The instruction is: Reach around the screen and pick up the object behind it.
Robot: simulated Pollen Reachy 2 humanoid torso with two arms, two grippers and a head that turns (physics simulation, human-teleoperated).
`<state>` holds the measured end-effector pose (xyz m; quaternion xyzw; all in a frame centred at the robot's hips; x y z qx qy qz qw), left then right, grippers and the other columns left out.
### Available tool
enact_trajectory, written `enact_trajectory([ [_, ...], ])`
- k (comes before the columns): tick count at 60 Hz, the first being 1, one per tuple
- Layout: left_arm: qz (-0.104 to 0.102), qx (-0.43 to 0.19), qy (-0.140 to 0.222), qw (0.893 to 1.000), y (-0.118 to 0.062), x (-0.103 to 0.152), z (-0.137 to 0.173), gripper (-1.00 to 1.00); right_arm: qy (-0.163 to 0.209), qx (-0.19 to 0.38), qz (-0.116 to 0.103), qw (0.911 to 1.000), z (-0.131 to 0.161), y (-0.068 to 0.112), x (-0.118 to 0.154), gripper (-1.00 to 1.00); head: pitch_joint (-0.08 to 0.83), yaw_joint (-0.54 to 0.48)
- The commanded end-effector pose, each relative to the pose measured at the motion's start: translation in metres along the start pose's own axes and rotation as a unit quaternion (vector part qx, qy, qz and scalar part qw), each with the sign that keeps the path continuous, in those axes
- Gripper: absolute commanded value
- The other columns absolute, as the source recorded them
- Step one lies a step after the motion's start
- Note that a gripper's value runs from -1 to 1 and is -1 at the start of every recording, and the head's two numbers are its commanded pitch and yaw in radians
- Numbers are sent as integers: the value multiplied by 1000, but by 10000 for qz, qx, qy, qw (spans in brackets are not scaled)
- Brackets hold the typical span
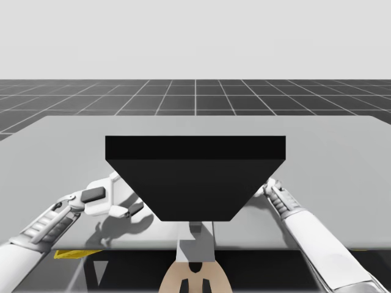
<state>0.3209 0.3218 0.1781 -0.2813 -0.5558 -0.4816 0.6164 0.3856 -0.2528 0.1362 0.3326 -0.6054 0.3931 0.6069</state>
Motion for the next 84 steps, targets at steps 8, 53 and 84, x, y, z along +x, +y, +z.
enact_trajectory([
  [8,-27,-274,-2,9996,-6,6,-4,-1000,183,405,-315,9985,-27,5,-36,-1000,158,-92],
  [53,-11,-282,26,9996,-7,7,-5,-1000,302,-730,-240,9966,-7,-13,-33,1000,148,-105],
  [84,12,-218,45,9998,-4,7,-2,-1000,43,-2452,737,9667,81,-69,82,1000,148,-99],
])
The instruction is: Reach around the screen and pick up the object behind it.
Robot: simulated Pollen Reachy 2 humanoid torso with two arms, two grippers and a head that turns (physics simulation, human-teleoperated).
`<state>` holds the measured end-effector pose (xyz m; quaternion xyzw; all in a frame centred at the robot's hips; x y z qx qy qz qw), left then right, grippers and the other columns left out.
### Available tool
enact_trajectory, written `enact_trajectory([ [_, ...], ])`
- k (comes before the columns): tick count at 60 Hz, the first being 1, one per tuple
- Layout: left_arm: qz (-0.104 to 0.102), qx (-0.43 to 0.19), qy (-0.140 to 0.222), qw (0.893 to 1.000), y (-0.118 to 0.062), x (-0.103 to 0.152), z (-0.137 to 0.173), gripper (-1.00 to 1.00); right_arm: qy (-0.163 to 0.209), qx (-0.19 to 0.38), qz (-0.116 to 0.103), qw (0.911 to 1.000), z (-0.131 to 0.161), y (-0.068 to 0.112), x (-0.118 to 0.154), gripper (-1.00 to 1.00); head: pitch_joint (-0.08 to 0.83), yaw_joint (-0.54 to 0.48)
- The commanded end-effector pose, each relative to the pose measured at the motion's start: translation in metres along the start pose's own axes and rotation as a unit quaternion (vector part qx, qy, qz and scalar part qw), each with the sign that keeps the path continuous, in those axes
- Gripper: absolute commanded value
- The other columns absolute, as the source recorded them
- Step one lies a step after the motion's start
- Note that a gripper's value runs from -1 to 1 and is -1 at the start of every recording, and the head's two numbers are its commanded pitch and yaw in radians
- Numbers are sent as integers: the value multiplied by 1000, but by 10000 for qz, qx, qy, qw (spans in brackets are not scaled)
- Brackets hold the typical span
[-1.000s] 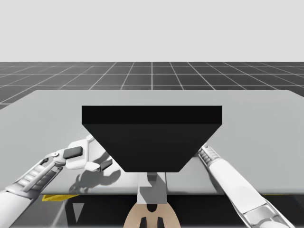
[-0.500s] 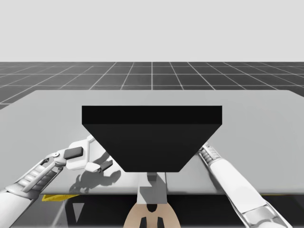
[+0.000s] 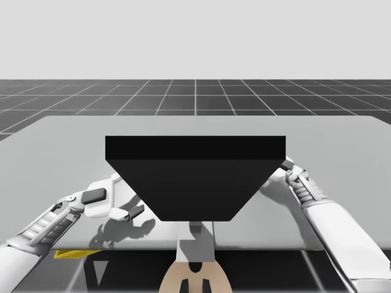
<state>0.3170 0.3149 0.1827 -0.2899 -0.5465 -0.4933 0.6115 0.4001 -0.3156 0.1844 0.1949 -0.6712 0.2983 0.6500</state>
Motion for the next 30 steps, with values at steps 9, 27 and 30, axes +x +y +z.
enact_trajectory([
  [9,36,-19,13,10000,2,0,1,-1000,-232,-1296,747,9885,38,-52,65,1000,145,-99],
  [27,32,39,-20,10000,5,2,1,-1000,-1176,-2325,1270,9571,53,-54,155,1000,140,-101],
  [30,36,47,-27,10000,5,2,1,-1000,-1348,-2434,1294,9518,55,-53,168,1000,139,-100],
])
